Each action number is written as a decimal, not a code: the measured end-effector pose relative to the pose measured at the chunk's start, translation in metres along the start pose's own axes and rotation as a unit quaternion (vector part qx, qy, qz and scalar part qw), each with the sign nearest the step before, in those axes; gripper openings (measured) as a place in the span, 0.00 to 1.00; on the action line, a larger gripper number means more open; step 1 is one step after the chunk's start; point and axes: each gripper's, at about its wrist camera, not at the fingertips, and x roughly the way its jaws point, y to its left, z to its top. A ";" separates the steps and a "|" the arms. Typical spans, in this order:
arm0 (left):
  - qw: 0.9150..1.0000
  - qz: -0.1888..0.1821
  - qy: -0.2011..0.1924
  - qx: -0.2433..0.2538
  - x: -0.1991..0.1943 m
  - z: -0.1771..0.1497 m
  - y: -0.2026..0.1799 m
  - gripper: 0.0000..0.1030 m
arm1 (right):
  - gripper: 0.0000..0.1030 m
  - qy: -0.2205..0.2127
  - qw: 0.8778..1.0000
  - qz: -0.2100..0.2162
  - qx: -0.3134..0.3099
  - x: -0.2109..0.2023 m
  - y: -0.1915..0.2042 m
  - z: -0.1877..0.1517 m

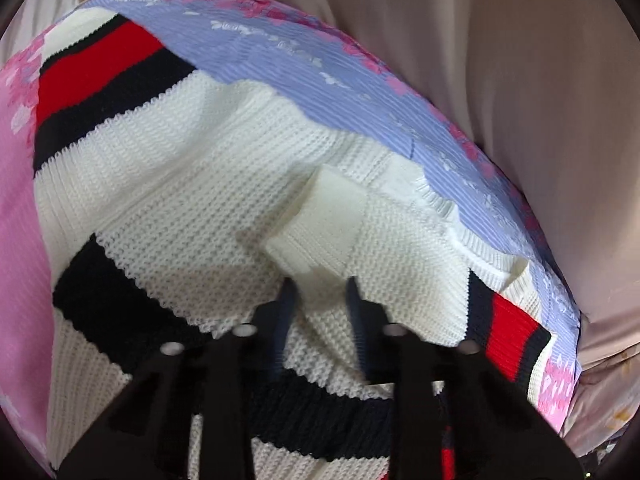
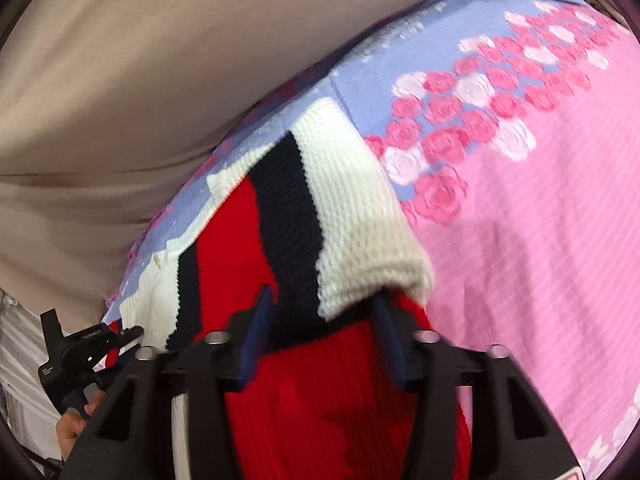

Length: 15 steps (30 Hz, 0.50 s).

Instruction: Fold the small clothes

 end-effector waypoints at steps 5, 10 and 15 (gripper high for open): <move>0.998 0.011 -0.062 0.015 -0.043 -0.006 0.002 0.06 | 0.09 -0.064 0.997 0.010 -0.048 -0.039 0.012 0.012; 0.999 0.030 0.001 -0.020 -0.014 -0.018 0.023 0.17 | 0.09 0.002 0.998 -0.038 -0.049 -0.011 -0.013 0.003; 0.999 0.002 -0.009 -0.045 -0.009 -0.009 0.014 0.78 | 0.11 -0.005 0.996 -0.046 -0.073 -0.013 -0.006 0.001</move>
